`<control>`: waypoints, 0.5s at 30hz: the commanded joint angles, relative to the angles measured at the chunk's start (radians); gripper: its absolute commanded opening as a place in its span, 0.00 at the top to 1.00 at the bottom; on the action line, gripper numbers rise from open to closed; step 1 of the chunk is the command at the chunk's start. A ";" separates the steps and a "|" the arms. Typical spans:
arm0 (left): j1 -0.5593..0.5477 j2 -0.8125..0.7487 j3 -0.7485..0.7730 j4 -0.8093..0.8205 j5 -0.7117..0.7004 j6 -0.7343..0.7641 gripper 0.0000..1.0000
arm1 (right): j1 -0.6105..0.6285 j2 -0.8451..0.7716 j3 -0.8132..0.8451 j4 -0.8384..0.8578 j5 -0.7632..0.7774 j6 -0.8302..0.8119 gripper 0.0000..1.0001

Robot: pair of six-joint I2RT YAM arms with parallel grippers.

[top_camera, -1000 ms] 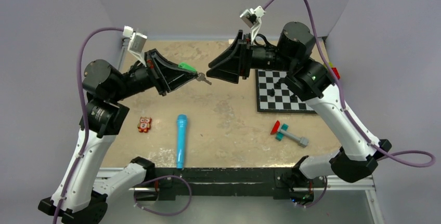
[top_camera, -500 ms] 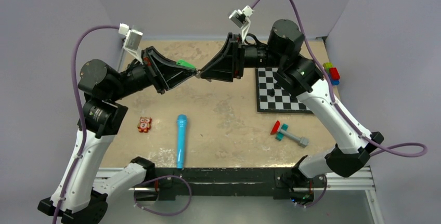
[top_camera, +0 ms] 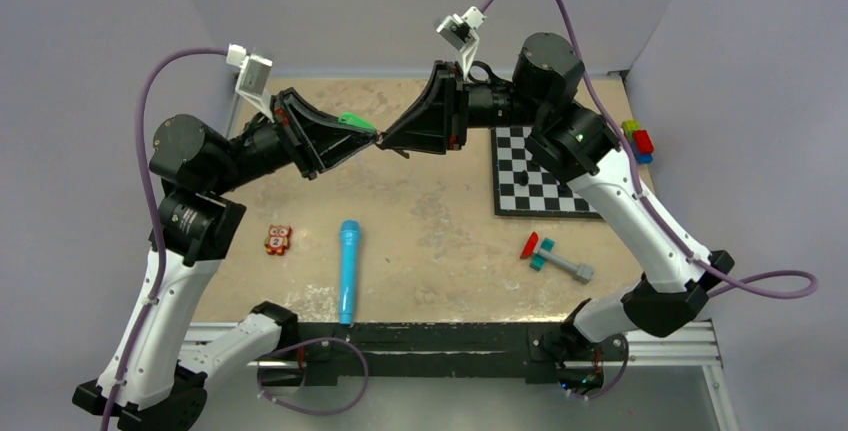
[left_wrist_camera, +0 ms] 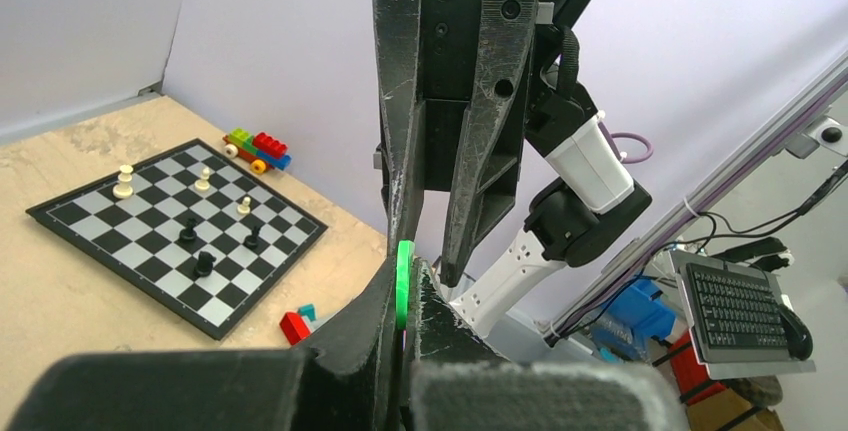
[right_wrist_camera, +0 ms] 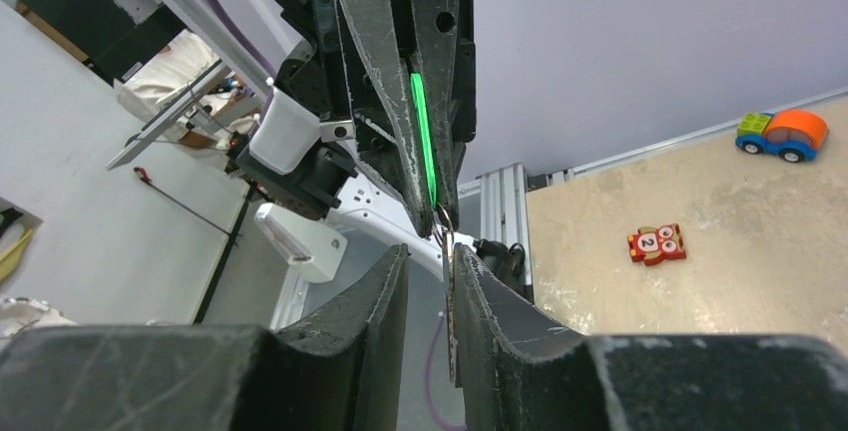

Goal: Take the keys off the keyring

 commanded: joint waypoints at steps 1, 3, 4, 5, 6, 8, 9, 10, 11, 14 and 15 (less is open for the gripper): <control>0.000 0.003 0.019 0.048 -0.007 -0.023 1.00 | 0.004 0.009 0.049 0.039 -0.033 -0.003 0.73; 0.000 0.006 0.019 0.052 -0.003 -0.026 1.00 | 0.004 0.013 0.052 0.039 -0.032 -0.003 0.73; 0.001 0.007 0.019 0.055 -0.001 -0.027 1.00 | 0.004 0.017 0.054 0.041 -0.031 -0.002 0.73; 0.000 0.008 0.019 0.056 0.001 -0.029 1.00 | 0.004 0.021 0.058 0.041 -0.029 -0.002 0.72; 0.000 0.009 0.019 0.059 0.002 -0.030 1.00 | 0.005 0.024 0.061 0.043 -0.028 -0.002 0.72; 0.000 0.010 0.019 0.064 0.005 -0.032 1.00 | 0.004 0.030 0.068 0.043 -0.024 -0.005 0.73; 0.000 0.011 0.020 0.066 0.005 -0.032 1.00 | 0.004 0.032 0.072 0.041 -0.022 -0.006 0.73; 0.000 0.012 0.020 0.066 0.005 -0.034 1.00 | 0.005 0.035 0.076 0.040 -0.021 -0.008 0.73; 0.001 0.012 0.022 0.067 0.006 -0.033 1.00 | 0.004 0.037 0.081 0.039 -0.021 -0.009 0.74; 0.001 0.014 0.022 0.067 0.008 -0.033 1.00 | 0.004 0.040 0.089 0.035 -0.023 -0.012 0.75; 0.000 0.014 0.022 0.067 0.008 -0.033 1.00 | 0.004 0.039 0.090 0.036 -0.025 -0.012 0.75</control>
